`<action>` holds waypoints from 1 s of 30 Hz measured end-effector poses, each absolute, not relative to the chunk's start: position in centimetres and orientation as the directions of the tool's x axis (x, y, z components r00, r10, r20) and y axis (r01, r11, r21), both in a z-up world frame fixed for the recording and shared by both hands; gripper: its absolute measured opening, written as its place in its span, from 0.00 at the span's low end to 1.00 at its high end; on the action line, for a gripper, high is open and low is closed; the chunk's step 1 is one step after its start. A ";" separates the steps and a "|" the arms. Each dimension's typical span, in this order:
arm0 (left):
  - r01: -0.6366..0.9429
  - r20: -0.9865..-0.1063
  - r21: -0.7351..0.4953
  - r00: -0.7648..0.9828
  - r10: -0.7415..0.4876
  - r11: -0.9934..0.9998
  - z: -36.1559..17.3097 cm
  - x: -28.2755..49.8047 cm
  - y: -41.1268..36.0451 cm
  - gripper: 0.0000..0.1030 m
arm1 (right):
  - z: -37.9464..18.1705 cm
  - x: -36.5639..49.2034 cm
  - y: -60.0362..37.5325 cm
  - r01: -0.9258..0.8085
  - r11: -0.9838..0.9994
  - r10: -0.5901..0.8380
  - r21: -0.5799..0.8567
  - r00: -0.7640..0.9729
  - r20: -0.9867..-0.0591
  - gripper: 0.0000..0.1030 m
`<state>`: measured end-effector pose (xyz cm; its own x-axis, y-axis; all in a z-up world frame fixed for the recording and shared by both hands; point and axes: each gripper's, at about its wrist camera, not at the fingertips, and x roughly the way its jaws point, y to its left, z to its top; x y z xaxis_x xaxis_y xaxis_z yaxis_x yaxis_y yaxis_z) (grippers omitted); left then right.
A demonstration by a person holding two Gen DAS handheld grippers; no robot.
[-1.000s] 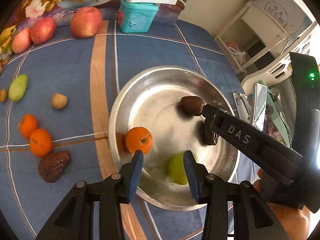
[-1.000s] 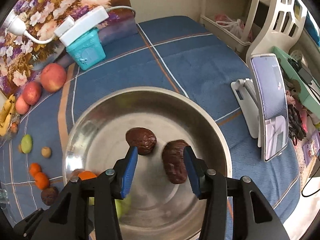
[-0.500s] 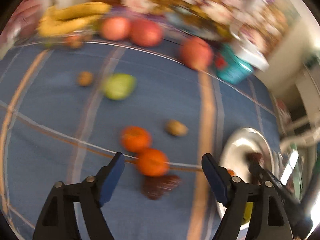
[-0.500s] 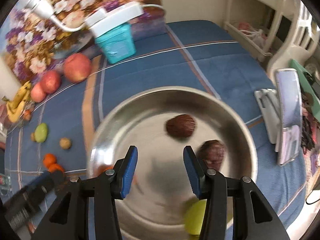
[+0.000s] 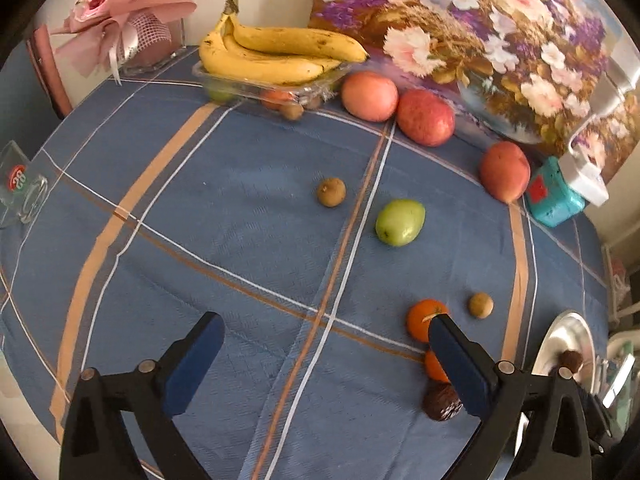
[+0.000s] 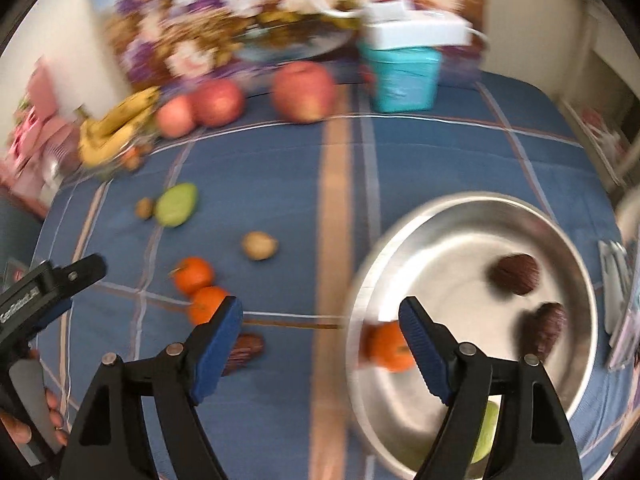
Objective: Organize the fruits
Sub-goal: 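Move both tools back toward the tangerines and the long date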
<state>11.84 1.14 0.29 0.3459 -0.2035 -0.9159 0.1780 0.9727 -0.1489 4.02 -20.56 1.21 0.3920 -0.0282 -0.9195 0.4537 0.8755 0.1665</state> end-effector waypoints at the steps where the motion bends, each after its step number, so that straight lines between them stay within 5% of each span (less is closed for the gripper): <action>1: 0.186 -0.919 -0.146 0.337 -0.203 0.972 0.1 11.7 1.1 1.00 | 1.1 4.5 -19.9 0.431 0.886 -0.015 0.171 0.396 -0.918 0.79; 24: 0.158 -0.968 -0.142 0.186 -0.171 0.977 -5.6 12.8 0.3 1.00 | -5.5 7.9 -14.0 0.270 0.955 0.059 0.120 0.224 -0.973 0.80; 30: 0.123 -0.951 -0.229 0.186 -0.249 0.966 -5.1 13.6 0.1 1.00 | -5.5 8.5 -13.4 0.254 0.962 0.040 0.098 0.227 -0.973 0.80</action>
<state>13.57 0.14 -5.11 0.1862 -0.2487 -0.9505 0.1227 0.9657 -0.2286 8.49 -13.36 -5.53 0.2270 0.0396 -0.9731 0.2538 0.9622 0.0984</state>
